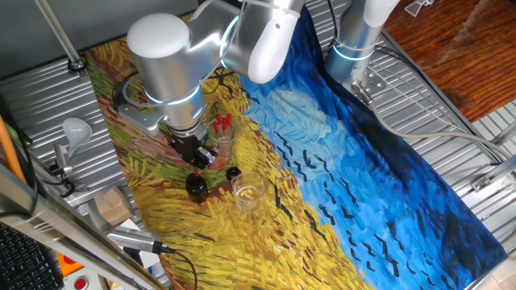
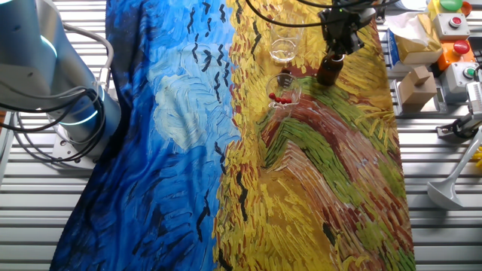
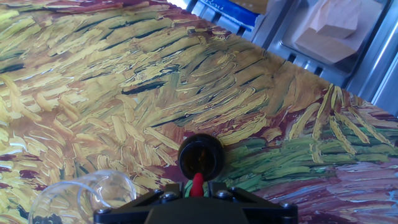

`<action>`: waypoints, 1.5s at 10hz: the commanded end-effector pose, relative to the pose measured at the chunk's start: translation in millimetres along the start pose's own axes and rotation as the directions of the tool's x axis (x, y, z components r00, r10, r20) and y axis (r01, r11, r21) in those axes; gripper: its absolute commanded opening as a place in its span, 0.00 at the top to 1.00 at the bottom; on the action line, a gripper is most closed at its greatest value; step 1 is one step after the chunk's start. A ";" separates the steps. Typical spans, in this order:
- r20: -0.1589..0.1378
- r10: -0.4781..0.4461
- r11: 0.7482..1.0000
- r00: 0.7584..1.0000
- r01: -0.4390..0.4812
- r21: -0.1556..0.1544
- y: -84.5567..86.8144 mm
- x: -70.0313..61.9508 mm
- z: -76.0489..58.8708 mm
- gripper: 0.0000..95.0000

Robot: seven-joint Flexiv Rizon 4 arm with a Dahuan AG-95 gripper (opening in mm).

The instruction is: Transfer liquid using a dropper

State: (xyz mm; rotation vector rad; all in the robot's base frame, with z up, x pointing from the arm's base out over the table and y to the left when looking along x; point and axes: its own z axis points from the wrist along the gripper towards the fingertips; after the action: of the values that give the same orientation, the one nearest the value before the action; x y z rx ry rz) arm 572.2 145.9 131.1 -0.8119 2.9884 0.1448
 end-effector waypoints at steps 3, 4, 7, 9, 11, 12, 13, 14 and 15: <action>0.004 -0.006 1.000 1.000 0.006 -0.002 -0.2 -0.6 -0.7 0.60; 0.004 -0.006 1.000 1.000 0.006 -0.003 -0.2 -0.8 -1.0 0.60; 0.005 -0.010 1.000 1.000 0.010 -0.002 -0.6 -3.0 -2.1 0.60; 0.004 -0.010 1.000 1.000 0.010 -0.001 -0.9 -4.8 -2.9 0.60; 0.004 -0.011 1.000 1.000 0.011 0.000 -0.9 -4.9 -3.0 0.60; 0.003 -0.012 1.000 1.000 0.012 0.001 -0.9 -5.0 -3.4 0.60; -0.001 -0.012 1.000 1.000 0.012 0.007 -0.9 -5.0 -4.1 0.60; -0.003 -0.010 1.000 1.000 0.010 0.008 -0.9 -5.0 -4.1 0.60; -0.006 -0.018 1.000 1.000 0.018 0.006 -0.9 -5.0 -4.1 0.60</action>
State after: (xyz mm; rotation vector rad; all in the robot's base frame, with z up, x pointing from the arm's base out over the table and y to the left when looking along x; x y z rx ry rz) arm 576.1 147.0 135.4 -0.8381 2.9836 0.1327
